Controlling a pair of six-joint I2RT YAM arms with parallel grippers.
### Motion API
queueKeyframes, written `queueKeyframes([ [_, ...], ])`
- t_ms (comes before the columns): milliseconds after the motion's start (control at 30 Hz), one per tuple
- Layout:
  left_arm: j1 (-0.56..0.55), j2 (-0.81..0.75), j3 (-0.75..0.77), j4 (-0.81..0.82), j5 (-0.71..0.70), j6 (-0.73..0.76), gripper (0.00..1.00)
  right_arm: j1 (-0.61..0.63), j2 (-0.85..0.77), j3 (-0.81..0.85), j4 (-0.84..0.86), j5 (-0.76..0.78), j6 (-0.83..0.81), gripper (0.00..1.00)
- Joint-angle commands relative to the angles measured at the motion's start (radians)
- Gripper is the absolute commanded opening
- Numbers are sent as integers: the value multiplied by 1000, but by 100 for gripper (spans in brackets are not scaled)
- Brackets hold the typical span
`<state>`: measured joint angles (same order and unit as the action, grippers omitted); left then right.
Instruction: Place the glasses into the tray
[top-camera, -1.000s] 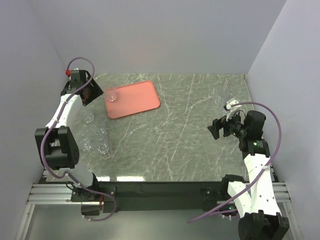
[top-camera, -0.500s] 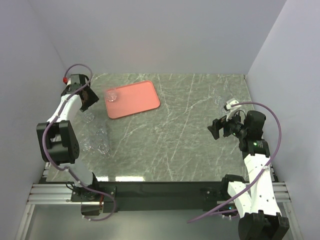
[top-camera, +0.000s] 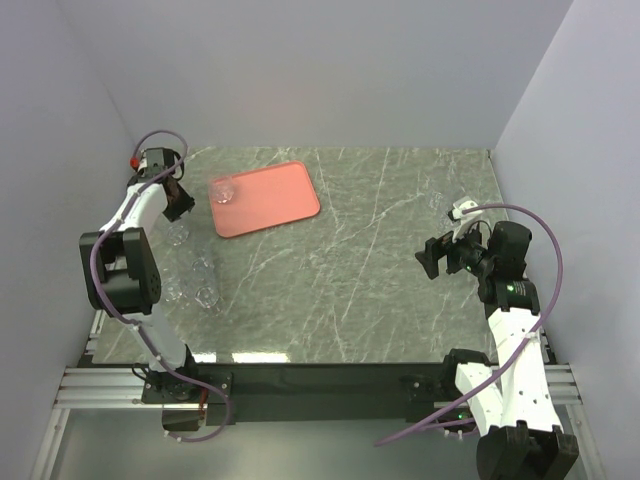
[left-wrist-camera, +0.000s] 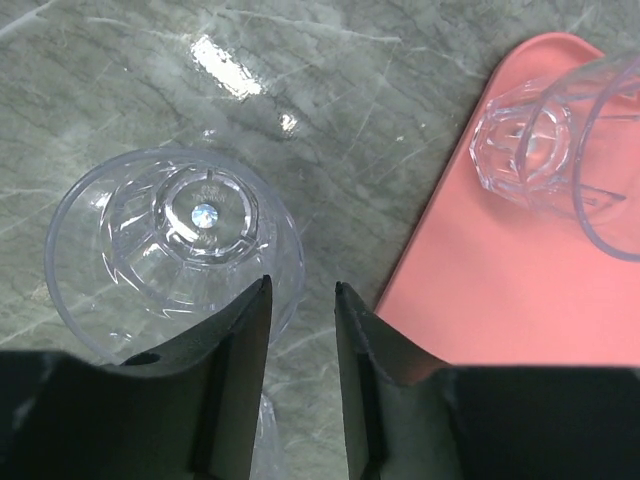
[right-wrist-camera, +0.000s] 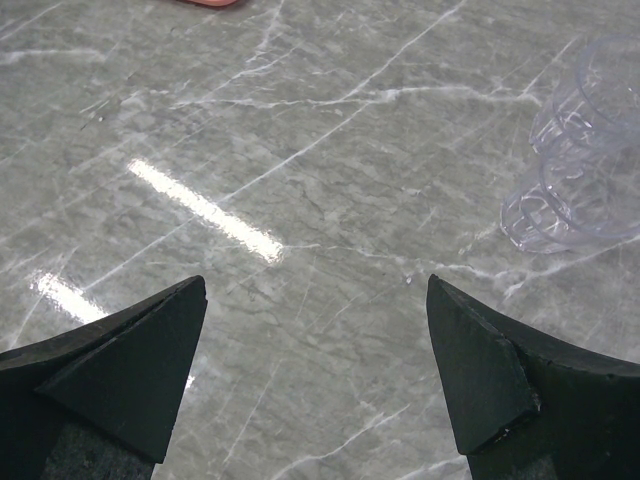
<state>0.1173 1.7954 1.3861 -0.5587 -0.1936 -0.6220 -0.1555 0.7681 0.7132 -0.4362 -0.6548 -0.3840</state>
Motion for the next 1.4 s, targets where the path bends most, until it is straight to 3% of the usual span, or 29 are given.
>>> queueKeyframes([
  [0, 1, 7, 44, 2, -18, -1, 37, -4, -18, -3, 17, 6, -7, 97],
  [100, 1, 13, 53, -1, -18, 4, 33, -4, -18, -1, 17, 9, -7, 97],
  [333, -1, 21, 67, -3, -17, 27, 7, -7, -21, -3, 20, 11, -7, 97],
  [467, -1, 19, 70, -1, -7, 47, 0, -7, -21, -1, 17, 11, -7, 97],
  [1367, -146, -38, 152, 20, 63, 122, 0, -13, -21, -4, 19, 6, -6, 97],
])
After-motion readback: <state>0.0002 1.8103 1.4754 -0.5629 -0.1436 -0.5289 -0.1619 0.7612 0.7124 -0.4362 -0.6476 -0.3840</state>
